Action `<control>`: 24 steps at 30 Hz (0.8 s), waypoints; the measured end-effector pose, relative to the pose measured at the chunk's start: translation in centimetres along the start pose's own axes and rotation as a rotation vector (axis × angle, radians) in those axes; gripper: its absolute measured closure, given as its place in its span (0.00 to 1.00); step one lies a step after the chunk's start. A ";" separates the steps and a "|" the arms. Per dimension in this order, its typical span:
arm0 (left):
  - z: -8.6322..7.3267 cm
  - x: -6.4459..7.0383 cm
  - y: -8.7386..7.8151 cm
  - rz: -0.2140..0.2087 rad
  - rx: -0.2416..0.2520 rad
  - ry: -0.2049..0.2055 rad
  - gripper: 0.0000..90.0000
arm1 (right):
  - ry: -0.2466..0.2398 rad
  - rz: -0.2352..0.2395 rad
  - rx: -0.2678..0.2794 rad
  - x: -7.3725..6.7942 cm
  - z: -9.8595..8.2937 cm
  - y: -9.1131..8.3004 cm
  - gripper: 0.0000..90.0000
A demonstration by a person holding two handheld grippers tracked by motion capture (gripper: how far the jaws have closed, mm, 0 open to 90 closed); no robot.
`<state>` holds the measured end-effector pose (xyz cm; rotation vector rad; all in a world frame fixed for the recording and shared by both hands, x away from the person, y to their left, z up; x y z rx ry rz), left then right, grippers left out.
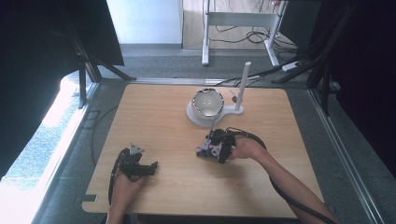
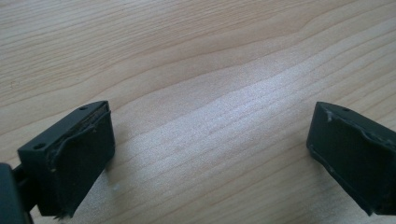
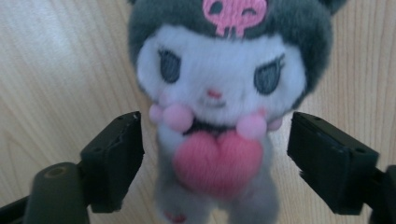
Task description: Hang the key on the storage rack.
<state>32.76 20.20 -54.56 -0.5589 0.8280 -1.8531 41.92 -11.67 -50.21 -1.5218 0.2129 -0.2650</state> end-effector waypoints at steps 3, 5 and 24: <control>0.0 0.0 0.0 0.000 0.000 0.000 0.01 | -0.006 -0.003 -0.020 0.0 0.5 0.4 0.28; 0.0 0.0 0.0 0.000 0.000 0.000 0.01 | -0.006 -0.006 -0.036 0.1 0.7 0.6 0.32; 0.0 0.0 0.0 0.001 0.001 -0.002 0.01 | -0.006 0.007 0.007 0.7 -0.4 -1.6 0.51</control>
Point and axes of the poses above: each handheld gripper's, and its own axes: y roughly forward along the jaws, z roughly out of its top, x roughly to its right, the point moved 3 cm from there along y, roughly forward along the jaws, and after that the axes turned 1 degree about z, right-handed, at the moved point
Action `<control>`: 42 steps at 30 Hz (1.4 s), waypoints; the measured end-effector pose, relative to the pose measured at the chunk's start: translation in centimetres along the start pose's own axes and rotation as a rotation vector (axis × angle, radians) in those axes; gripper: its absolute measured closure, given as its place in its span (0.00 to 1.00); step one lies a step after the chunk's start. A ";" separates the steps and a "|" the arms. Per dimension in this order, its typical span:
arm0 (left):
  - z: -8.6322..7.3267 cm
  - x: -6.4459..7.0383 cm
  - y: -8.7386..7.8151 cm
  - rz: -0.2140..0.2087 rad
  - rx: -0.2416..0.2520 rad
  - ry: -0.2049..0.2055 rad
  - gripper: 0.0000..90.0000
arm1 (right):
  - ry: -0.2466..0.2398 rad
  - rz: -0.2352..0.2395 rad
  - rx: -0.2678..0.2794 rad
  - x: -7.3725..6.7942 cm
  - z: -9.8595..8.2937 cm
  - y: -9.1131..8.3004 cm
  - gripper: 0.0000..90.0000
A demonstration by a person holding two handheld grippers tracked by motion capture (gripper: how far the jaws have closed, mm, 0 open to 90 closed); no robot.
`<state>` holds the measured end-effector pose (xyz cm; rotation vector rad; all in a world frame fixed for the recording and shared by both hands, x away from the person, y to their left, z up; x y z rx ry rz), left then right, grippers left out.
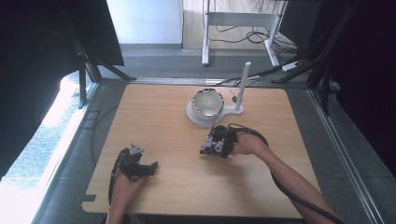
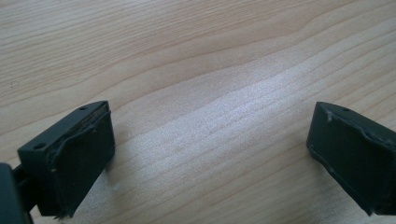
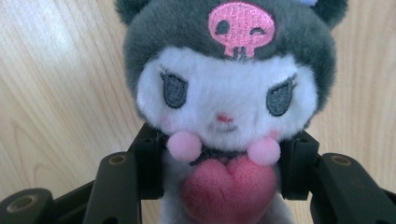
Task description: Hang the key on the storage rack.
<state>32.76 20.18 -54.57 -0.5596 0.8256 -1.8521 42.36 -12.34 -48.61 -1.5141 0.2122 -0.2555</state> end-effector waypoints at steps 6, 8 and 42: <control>0.0 0.0 0.0 -0.001 0.001 0.000 0.01 | 0.009 0.027 0.020 0.4 -1.1 -1.7 0.51; 0.0 0.0 0.0 -0.001 0.001 0.000 0.01 | 0.006 0.031 0.026 0.6 -1.5 -2.5 0.51; 0.0 0.0 0.0 0.000 0.002 0.001 0.01 | 0.185 -0.022 0.087 5.3 -7.8 -10.3 0.51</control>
Point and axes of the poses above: each handheld gripper's, and its own axes: y roughly forward along the jaws, z roughly out of its top, x roughly to its right, the point moved 3 cm from there along y, roughly forward along the jaws, and after that the axes turned 1 degree about z, right-handed, at the moved point
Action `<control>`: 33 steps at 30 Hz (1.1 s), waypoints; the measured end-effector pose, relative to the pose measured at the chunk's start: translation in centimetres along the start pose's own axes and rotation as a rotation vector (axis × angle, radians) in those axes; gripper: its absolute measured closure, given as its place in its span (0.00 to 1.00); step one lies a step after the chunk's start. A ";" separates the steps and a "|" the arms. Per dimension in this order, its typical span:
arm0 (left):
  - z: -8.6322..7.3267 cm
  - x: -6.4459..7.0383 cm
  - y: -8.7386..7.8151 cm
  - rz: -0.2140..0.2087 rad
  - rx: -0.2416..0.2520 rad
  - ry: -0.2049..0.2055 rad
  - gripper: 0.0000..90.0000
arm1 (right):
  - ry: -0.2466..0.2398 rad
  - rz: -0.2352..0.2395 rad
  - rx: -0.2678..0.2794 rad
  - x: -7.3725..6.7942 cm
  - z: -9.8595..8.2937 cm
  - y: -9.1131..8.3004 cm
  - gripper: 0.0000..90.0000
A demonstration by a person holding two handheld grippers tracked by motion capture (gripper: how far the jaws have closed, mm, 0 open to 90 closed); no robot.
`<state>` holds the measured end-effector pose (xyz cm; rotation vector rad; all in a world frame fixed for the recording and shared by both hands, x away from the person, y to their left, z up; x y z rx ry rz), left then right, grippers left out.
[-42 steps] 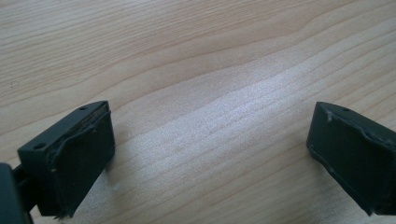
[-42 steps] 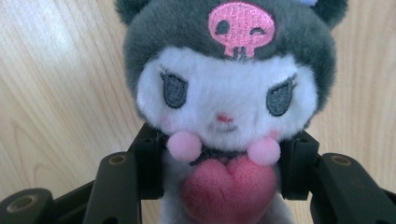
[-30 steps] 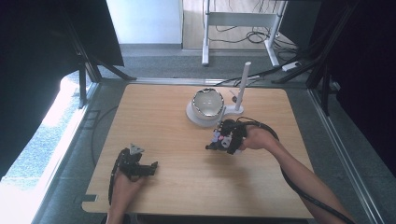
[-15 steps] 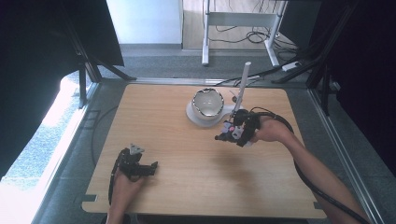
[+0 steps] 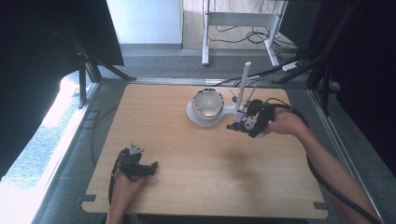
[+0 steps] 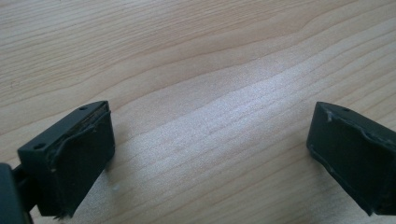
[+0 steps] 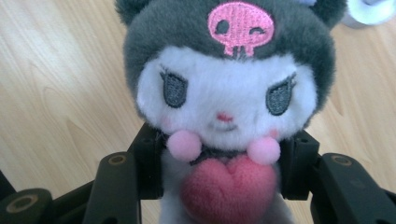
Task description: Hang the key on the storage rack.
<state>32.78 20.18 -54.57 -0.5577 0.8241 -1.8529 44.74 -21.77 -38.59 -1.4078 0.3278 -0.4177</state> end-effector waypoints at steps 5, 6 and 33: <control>0.0 0.0 0.0 0.001 -0.001 0.000 0.01 | 0.029 -0.026 0.004 1.2 -0.8 -1.0 0.51; 0.0 0.0 0.0 0.001 -0.001 0.000 0.01 | 0.033 -0.028 0.004 1.4 -0.9 -1.1 0.51; 0.0 0.0 0.0 -0.003 -0.004 0.000 0.01 | 0.188 -0.148 0.055 8.4 -1.9 -6.8 0.51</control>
Point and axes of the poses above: each handheld gripper's, and its own axes: y roughly forward along the jaws, z roughly out of its top, x roughly to its right, the point moved 3 cm from there along y, roughly forward along the jaws, and after that the axes turned 1 degree about z, right-handed, at the moved point
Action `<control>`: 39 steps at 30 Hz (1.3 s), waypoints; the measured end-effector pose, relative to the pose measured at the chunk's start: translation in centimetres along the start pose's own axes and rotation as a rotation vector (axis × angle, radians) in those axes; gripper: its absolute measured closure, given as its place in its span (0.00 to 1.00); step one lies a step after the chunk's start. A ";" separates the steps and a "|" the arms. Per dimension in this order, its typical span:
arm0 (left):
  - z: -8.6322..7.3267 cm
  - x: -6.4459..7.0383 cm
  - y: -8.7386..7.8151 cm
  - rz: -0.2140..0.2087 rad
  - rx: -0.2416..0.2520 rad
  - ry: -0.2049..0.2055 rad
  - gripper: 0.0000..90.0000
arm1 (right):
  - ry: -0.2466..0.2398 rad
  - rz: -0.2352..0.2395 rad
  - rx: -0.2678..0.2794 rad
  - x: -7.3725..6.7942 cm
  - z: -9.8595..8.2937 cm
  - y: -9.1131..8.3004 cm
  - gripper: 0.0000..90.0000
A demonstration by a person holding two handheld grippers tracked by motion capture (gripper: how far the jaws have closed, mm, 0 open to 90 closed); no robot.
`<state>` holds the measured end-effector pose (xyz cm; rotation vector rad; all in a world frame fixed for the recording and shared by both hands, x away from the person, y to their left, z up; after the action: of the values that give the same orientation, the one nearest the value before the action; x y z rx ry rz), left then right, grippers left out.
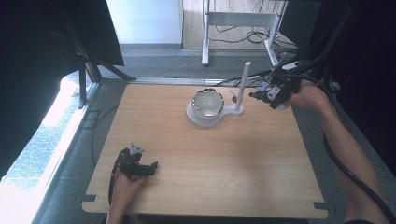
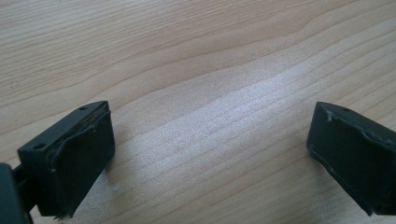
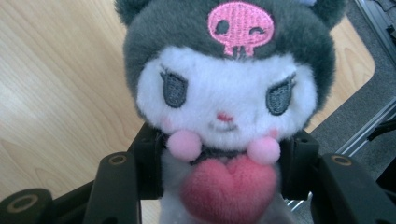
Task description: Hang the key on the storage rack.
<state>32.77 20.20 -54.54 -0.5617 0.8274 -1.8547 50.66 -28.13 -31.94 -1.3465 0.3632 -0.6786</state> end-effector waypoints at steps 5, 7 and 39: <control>0.0 0.0 0.0 0.000 0.000 0.000 0.01 | 0.011 -0.007 0.001 0.9 0.4 -0.3 0.51; 0.0 0.0 0.0 0.000 0.000 0.000 0.01 | 0.015 -0.013 0.009 1.4 0.8 -0.5 0.51; 0.0 0.0 0.0 -0.001 -0.002 -0.001 0.01 | 0.008 -0.028 0.052 2.7 5.2 -1.5 0.51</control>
<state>32.75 20.20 -54.54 -0.5641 0.8283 -1.8545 55.55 -25.96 -29.05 -1.3021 0.3315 -0.7125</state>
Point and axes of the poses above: each handheld gripper's, and its own axes: y roughly forward along the jaws, z roughly out of its top, x roughly to its right, the point moved 3 cm from there along y, roughly forward along the jaws, and after that the axes turned 1 degree about z, right-handed, at the moved point
